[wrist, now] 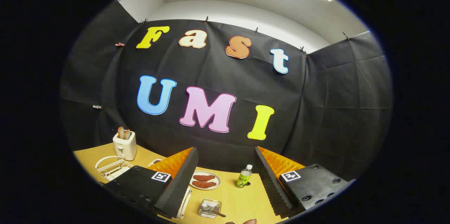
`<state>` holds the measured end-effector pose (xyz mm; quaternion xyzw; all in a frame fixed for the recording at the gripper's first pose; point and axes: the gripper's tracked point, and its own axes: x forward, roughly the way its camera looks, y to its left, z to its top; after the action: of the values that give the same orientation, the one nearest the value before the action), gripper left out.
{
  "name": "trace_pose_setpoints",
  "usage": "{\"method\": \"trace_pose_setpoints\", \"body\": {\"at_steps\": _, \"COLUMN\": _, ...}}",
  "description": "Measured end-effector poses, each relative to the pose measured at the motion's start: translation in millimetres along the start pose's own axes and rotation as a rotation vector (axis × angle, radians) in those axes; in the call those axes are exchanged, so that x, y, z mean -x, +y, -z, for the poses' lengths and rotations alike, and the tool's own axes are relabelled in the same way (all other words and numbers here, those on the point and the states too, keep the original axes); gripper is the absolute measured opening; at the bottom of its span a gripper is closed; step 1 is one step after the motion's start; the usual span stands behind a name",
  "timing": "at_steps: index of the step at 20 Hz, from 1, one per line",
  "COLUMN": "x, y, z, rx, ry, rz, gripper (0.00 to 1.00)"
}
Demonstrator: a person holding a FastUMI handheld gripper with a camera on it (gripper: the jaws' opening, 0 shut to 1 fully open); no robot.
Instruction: Take the plate from the dish rack, then take the spoon from the basket and place it into the plate.
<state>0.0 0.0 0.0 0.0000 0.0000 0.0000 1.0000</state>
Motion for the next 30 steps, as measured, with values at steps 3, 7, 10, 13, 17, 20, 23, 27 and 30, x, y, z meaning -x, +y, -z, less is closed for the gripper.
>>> {"method": "trace_pose_setpoints", "body": {"at_steps": 3, "x": 2, "y": 4, "z": 2, "rx": -0.008, "ry": 0.008, "rz": -0.003, "gripper": 0.97}}
{"method": "trace_pose_setpoints", "body": {"at_steps": 7, "x": 2, "y": 8, "z": 0, "rx": -0.001, "ry": 0.006, "rz": 0.000, "gripper": 0.97}}
{"method": "trace_pose_setpoints", "body": {"at_steps": 10, "x": 2, "y": 12, "z": 1, "rx": 0.000, "ry": 0.013, "rz": -0.004, "gripper": 0.97}}
{"method": "trace_pose_setpoints", "body": {"at_steps": 13, "x": 1, "y": 16, "z": 2, "rx": -0.002, "ry": 0.019, "rz": -0.008, "gripper": 0.97}}
{"method": "trace_pose_setpoints", "body": {"at_steps": 17, "x": 1, "y": 17, "z": 0, "rx": 0.003, "ry": 0.016, "rz": -0.006, "gripper": 0.97}}
{"method": "trace_pose_setpoints", "body": {"at_steps": 20, "x": -1, "y": 20, "z": 3, "rx": -0.017, "ry": 0.030, "rz": -0.011, "gripper": 0.97}}
{"method": "trace_pose_setpoints", "body": {"at_steps": 23, "x": -5, "y": 33, "z": 13, "rx": -0.039, "ry": 0.069, "rz": -0.050, "gripper": 0.97}}
{"method": "trace_pose_setpoints", "body": {"at_steps": 27, "x": -13, "y": 61, "z": 39, "rx": -0.060, "ry": 0.176, "rz": -0.133, "gripper": 0.97}}
{"method": "trace_pose_setpoints", "body": {"at_steps": 30, "x": -18, "y": 91, "z": 68, "rx": -0.164, "ry": 0.319, "rz": -0.198, "gripper": 0.97}}
